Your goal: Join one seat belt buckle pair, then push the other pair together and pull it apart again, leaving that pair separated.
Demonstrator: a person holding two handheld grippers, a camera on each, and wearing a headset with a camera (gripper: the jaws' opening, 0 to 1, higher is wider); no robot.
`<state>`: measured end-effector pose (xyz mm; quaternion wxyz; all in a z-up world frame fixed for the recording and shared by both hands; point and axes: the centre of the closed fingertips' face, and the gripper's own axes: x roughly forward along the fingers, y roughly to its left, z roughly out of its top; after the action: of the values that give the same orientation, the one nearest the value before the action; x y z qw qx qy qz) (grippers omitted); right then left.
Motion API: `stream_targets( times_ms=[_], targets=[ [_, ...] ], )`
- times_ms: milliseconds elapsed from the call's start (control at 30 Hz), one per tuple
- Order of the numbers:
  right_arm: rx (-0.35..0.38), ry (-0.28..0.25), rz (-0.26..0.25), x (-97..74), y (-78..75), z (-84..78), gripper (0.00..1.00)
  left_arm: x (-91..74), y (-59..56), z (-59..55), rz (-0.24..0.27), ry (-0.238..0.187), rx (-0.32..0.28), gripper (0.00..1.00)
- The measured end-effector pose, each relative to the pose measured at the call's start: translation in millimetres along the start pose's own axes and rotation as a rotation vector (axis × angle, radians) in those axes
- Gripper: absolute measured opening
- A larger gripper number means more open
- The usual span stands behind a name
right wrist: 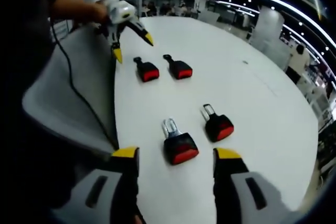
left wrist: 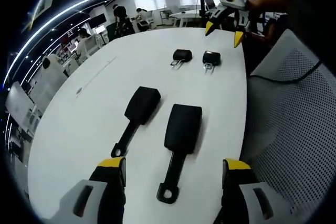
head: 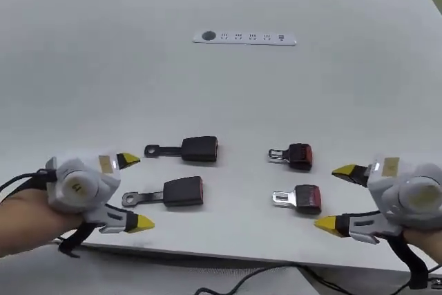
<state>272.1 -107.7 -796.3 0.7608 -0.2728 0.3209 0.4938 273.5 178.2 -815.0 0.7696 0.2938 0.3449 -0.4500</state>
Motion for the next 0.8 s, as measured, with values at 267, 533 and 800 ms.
stream_targets(
  times_ms=[267,533,800],
  targets=[
    [-0.027,0.02,0.05,13.5,-3.3,1.0,0.48,21.2,-7.7,15.9,-0.096,-0.009,0.014,0.62],
    [-0.063,0.057,0.09,29.0,-7.6,-5.1,0.45,37.5,-5.6,16.9,-0.139,0.032,0.05,0.5],
    [-0.073,0.102,0.13,42.2,-14.7,-14.0,0.41,45.6,-11.0,8.7,-0.215,0.108,0.101,0.4]
  ],
)
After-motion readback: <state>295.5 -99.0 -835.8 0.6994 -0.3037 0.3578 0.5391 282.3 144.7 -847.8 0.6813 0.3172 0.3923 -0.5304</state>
